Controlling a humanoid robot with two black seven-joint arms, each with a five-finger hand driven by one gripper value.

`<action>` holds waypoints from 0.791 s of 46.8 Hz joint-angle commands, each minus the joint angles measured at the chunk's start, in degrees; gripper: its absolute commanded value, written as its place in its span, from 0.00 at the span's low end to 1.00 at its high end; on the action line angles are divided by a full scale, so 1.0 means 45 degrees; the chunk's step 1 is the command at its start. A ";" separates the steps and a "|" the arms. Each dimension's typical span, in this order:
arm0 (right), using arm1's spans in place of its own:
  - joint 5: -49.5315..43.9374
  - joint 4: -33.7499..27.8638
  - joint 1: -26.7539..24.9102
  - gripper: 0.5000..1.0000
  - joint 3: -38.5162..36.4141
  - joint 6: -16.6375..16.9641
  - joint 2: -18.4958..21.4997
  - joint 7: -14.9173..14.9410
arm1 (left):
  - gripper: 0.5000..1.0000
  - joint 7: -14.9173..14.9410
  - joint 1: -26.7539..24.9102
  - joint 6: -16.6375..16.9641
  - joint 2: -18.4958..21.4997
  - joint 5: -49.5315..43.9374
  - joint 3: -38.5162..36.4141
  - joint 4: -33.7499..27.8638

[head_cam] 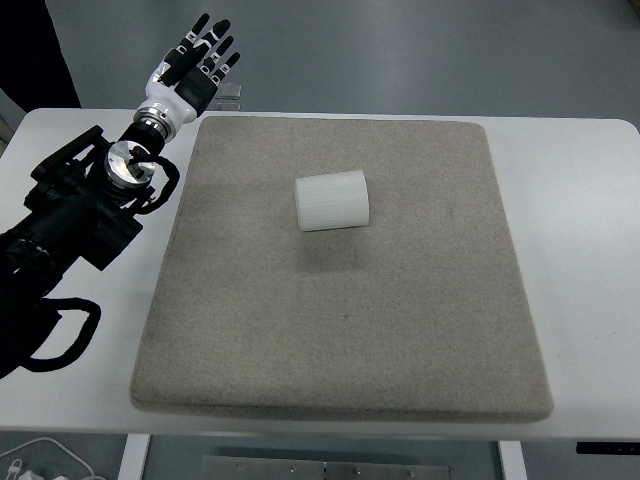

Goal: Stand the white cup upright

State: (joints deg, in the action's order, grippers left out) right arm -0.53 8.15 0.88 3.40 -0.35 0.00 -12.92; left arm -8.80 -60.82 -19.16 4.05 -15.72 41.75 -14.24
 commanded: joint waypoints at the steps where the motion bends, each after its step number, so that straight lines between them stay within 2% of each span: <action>1: 0.0000 0.0005 0.0000 0.86 -0.0012 0.0000 0.0000 0.0000 | 1.00 0.0002 0.0000 0.0000 -0.0001 -0.0002 0.0000 0.0000; 23: 0.0000 -0.0014 0.0000 0.86 -0.0012 0.0000 0.0000 0.0000 | 1.00 0.0002 -0.0097 0.0039 0.0156 0.0056 0.0039 0.0019; 31: 0.0000 0.0005 0.0000 0.86 0.0007 0.0000 0.0000 0.0000 | 1.00 0.0002 -0.0136 -0.0683 0.0780 0.0135 0.0019 -0.0098; 37: 0.0000 -0.0014 0.0000 0.86 0.0007 0.0000 0.0000 0.0000 | 1.00 0.0021 -0.0136 -0.1094 0.0820 0.0037 0.0019 -0.0098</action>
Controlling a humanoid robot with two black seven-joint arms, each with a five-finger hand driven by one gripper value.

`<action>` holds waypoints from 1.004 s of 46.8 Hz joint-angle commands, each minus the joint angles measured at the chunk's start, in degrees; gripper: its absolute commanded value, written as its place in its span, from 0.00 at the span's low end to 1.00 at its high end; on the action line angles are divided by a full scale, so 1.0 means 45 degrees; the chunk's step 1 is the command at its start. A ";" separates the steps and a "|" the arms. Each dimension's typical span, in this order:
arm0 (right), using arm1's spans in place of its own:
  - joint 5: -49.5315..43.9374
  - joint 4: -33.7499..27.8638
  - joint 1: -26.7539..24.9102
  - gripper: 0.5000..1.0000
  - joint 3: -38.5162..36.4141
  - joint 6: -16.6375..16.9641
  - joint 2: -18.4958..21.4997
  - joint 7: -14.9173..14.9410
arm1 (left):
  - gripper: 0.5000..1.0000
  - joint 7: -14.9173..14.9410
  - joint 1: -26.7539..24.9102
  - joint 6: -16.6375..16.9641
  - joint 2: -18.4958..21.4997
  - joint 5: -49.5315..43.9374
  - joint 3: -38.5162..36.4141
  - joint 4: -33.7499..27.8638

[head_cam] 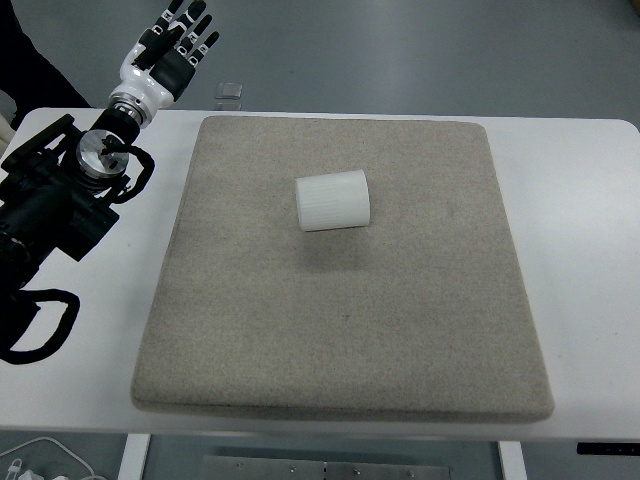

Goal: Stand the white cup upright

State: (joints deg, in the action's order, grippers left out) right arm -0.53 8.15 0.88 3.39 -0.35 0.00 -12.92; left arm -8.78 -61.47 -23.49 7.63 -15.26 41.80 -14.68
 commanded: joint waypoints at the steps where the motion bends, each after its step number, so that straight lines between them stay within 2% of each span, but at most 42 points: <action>1: 0.0000 -0.0015 0.0000 0.86 0.0009 0.0000 0.0000 0.0000 | 1.00 0.0038 0.0027 -0.0152 0.0003 -0.0027 0.0008 0.0000; 6: 0.0000 0.0004 0.0000 0.86 0.0009 0.0000 0.0000 0.0000 | 1.00 0.0175 0.0027 -0.0367 -0.0075 0.0129 -0.0265 -0.0117; 11: 0.0000 0.0004 0.0000 0.86 0.0009 0.0000 0.0000 0.0000 | 1.00 0.0194 -0.0129 -0.0133 -0.0075 0.0694 -0.0870 -0.0546; 15: 0.0000 0.0004 0.0000 0.86 -0.0011 0.0000 0.0000 0.0000 | 0.99 0.0175 -0.0440 0.0141 0.0003 0.1748 -0.1476 -0.0937; 22: 0.0000 -0.0015 0.0000 0.86 -0.0011 0.0000 0.0000 0.0000 | 0.99 0.0175 -0.0734 0.0141 0.0159 0.4092 -0.1614 -0.1328; 31: 0.0000 -0.0015 0.0000 0.86 0.0009 0.0000 0.0000 0.0000 | 0.97 0.0292 -0.1222 0.0102 0.0218 0.6027 -0.1692 -0.1777; 42: 0.0000 0.0004 0.0000 0.86 0.0009 0.0000 0.0000 0.0000 | 1.00 0.0468 -0.1575 0.0258 0.0784 0.6067 -0.1692 -0.1739; 47: 0.0000 -0.0015 0.0000 0.86 0.0009 0.0000 0.0000 0.0000 | 1.00 0.0448 -0.1496 -0.0093 0.0999 0.5950 -0.1672 -0.1797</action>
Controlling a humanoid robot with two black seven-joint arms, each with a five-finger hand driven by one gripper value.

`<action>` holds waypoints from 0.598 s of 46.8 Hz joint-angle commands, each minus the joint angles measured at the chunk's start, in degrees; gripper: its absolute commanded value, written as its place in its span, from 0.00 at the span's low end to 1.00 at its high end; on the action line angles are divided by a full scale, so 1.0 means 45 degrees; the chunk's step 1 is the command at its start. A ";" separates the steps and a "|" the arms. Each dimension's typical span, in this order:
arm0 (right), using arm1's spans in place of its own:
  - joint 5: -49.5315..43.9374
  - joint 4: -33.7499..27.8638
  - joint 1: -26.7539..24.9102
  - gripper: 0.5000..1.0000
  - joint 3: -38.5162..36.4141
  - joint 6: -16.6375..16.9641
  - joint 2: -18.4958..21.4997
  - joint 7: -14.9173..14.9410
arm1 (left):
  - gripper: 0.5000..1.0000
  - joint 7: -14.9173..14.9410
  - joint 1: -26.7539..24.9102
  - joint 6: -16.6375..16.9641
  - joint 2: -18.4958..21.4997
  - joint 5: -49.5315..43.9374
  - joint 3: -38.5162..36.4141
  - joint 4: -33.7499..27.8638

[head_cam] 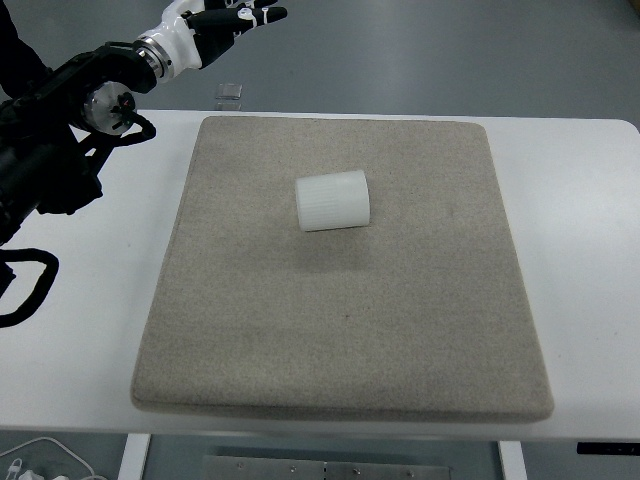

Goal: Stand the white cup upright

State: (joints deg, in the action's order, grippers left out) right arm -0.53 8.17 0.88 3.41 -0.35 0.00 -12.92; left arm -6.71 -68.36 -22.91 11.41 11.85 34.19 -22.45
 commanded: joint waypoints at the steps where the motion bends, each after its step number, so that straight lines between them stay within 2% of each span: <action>1: 0.0000 0.0000 0.0001 0.86 -0.0015 0.0000 0.0000 0.0001 | 0.99 -0.0012 0.0034 -0.0280 0.0160 -0.0055 0.0020 -0.0069; 9: 0.0000 0.0000 0.0001 0.86 0.0004 0.0000 0.0000 0.0001 | 0.99 0.0085 -0.0044 -0.0007 0.0159 0.0472 -0.0019 -0.0654; 14: 0.0000 0.0001 0.0001 0.86 0.0004 0.0000 0.0000 0.0001 | 1.00 0.0144 0.0014 -0.0183 0.0335 0.0590 -0.0038 -0.1181; 28: 0.0000 -0.0019 0.0001 0.86 0.0004 0.0000 0.0000 0.0001 | 0.99 0.0398 -0.0552 -0.0163 0.1916 0.2151 -0.2088 -0.3427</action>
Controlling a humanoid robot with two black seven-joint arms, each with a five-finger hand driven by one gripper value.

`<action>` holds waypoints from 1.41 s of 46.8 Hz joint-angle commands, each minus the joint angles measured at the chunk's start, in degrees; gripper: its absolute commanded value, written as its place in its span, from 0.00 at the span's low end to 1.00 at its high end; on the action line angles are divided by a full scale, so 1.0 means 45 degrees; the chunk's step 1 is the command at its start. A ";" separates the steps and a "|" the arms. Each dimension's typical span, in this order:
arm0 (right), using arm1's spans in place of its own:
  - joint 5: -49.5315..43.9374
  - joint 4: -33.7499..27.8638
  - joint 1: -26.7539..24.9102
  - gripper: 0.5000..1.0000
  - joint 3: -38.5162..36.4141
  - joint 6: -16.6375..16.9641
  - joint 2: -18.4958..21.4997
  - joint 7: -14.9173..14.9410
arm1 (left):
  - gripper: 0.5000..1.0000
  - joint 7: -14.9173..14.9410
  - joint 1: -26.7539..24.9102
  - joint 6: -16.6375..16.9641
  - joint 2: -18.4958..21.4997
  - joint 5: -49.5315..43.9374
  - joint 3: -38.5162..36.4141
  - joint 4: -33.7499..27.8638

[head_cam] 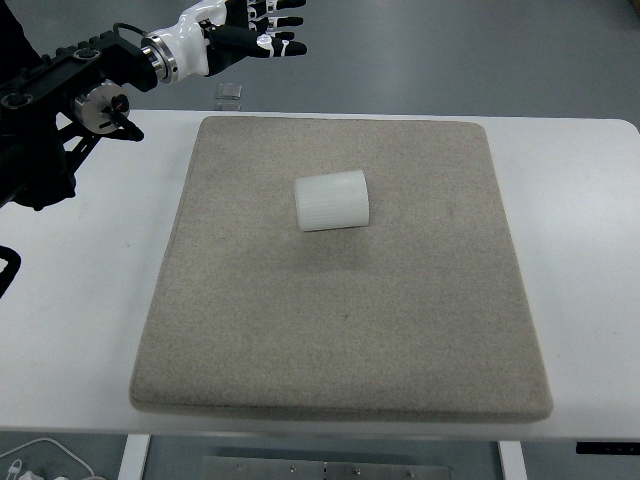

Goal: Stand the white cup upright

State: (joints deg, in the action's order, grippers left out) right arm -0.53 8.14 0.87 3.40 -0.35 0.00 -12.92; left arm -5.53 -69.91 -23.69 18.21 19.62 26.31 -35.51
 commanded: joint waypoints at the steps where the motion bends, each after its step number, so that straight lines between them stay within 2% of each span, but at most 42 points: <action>1: 0.0000 0.0008 0.0001 0.86 0.0005 0.0000 0.0000 0.0000 | 0.99 0.0174 -0.0245 0.0009 0.0543 0.0580 -0.0474 -0.0720; 7: 0.0000 0.0008 0.0001 0.86 0.0005 0.0000 0.0000 0.0000 | 0.99 0.0194 -0.0304 0.0146 0.1188 0.1829 -0.0749 -0.1931; 11: 0.0000 0.0008 0.0001 0.86 0.0005 0.0000 0.0000 0.0000 | 0.99 0.0524 -0.0265 0.0224 0.1598 0.2728 -0.0788 -0.2887; 18: 0.0000 0.0008 0.0001 0.86 0.0005 0.0000 0.0000 0.0000 | 0.99 0.2223 -0.0245 0.1160 0.2321 0.3940 -0.1120 -0.5289; 24: 0.0000 -0.0011 0.0001 0.86 0.0005 0.0000 0.0000 0.0000 | 0.99 0.4058 -0.0265 0.1922 0.2536 0.4019 -0.1373 -0.6950; 30: 0.0000 0.0008 0.0001 0.86 -0.0014 0.0000 0.0000 0.0000 | 0.98 0.5036 -0.0284 0.2937 0.2459 0.4038 -0.1881 -0.8005; 34: 0.0000 0.0008 0.0001 0.86 0.0005 0.0000 0.0000 0.0000 | 0.98 0.5291 -0.0440 0.3738 0.2283 0.4564 -0.2466 -0.8241; 37: 0.0000 0.0008 0.0001 0.86 0.0005 0.0000 0.0000 0.0000 | 0.98 0.5389 -0.0577 0.3954 0.2030 0.5150 -0.2721 -0.8222; 46: 0.0000 -0.0011 0.0001 0.86 -0.0014 0.0000 0.0000 0.0000 | 0.98 0.5565 -0.0616 0.4189 0.1112 0.5698 -0.3307 -0.7890; 54: 0.0000 -0.0011 0.0001 0.86 0.0005 0.0000 0.0000 0.0000 | 0.98 0.5721 -0.0617 0.4423 0.0252 0.6576 -0.3444 -0.7012; 66: 0.0000 -0.0011 0.0001 0.86 0.0005 0.0000 0.0000 0.0000 | 0.98 0.5721 -0.0636 0.4443 -0.0412 0.6851 -0.3815 -0.6386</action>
State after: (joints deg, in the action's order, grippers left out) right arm -0.53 8.15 0.88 3.39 -0.35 0.00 -12.92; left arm 20.30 -72.73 -3.69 16.95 50.44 9.93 -64.74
